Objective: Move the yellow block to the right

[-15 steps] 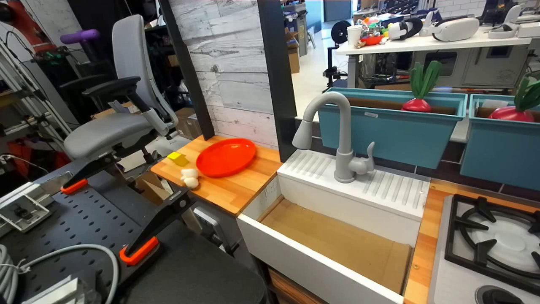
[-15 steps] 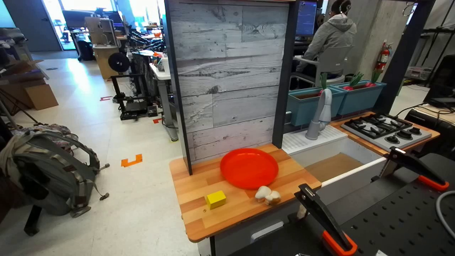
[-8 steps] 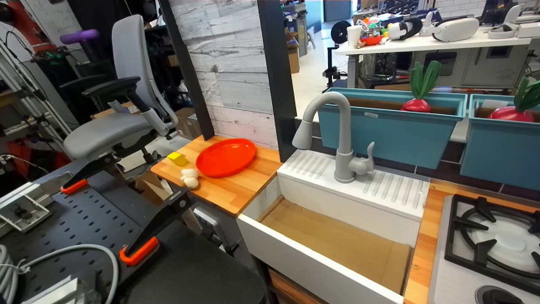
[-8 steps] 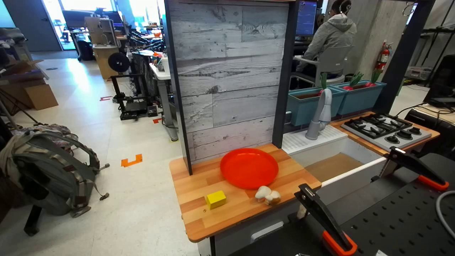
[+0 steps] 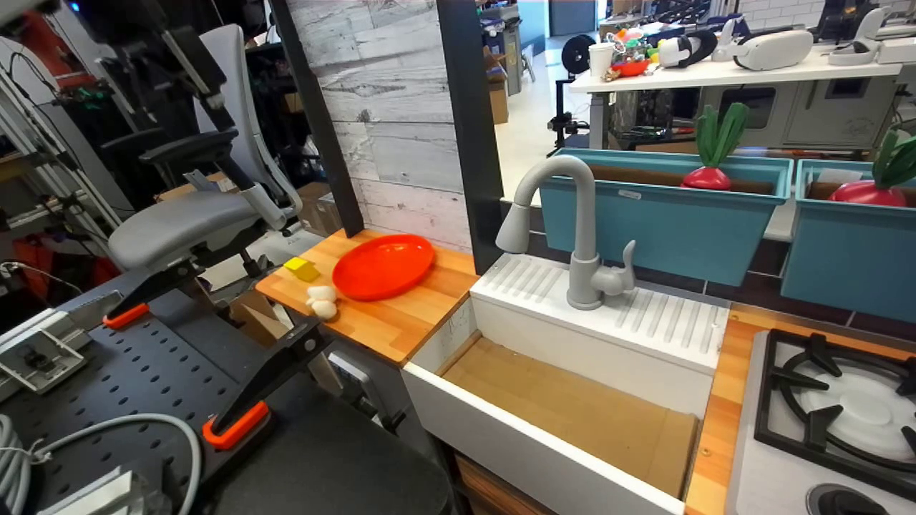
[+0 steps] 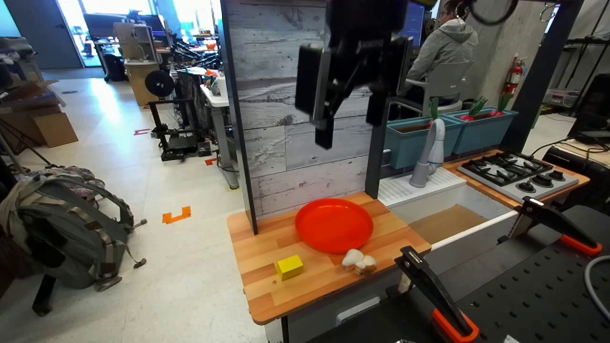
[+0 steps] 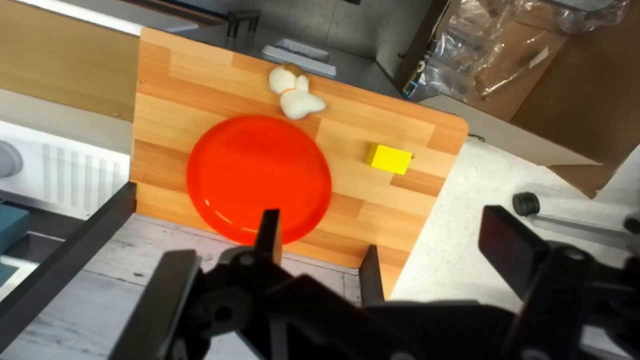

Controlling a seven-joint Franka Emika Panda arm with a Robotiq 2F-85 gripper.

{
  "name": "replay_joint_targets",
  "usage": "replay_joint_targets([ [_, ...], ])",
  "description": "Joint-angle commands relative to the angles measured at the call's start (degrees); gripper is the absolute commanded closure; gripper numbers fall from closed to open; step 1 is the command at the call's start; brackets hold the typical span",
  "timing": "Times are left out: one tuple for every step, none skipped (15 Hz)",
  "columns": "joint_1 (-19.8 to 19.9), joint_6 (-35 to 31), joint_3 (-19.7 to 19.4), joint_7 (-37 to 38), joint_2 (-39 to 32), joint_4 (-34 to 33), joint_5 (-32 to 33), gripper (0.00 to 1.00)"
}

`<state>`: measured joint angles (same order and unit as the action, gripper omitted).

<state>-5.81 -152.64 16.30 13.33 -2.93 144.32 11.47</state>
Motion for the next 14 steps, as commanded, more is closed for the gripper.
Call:
replay_joint_targets([
  [-3.2, -9.5, -3.8, 3.9, -11.4, -2.9, 1.7, 0.00],
  [-4.3, -12.3, -4.8, 4.4, -14.6, -3.7, 0.8, 0.00],
  [-2.9, -14.9, -3.7, 6.2, -17.7, -4.6, 1.9, 0.00],
  [-3.8, -17.6, -4.7, 7.2, -20.8, -5.7, 1.7, 0.00],
  [-4.6, -20.2, -5.7, 8.6, -23.5, -7.0, 1.7, 0.00],
  [-5.5, -22.4, -6.7, 9.7, -26.4, -8.5, 1.3, 0.00],
  [-6.5, -23.7, -7.7, 10.4, -29.1, -10.2, 0.9, 0.00],
  [-7.8, -25.2, -9.1, 11.3, -31.5, -11.7, 0.7, 0.00],
  [-10.9, -26.1, -11.2, 7.6, -33.6, -13.1, -4.8, 0.00],
  [-11.7, -26.2, -11.7, 7.4, -35.9, -14.8, -6.2, 0.00],
  [-12.8, -26.1, -12.4, 6.9, -38.0, -16.6, -7.9, 0.00],
  [-13.8, -25.7, -13.0, 6.7, -39.8, -18.2, -9.4, 0.00],
  [-14.5, -25.0, -13.2, 6.4, -41.4, -19.8, -10.6, 0.00],
  [-15.1, -24.5, -13.3, 6.1, -43.0, -21.3, -11.6, 0.00],
])
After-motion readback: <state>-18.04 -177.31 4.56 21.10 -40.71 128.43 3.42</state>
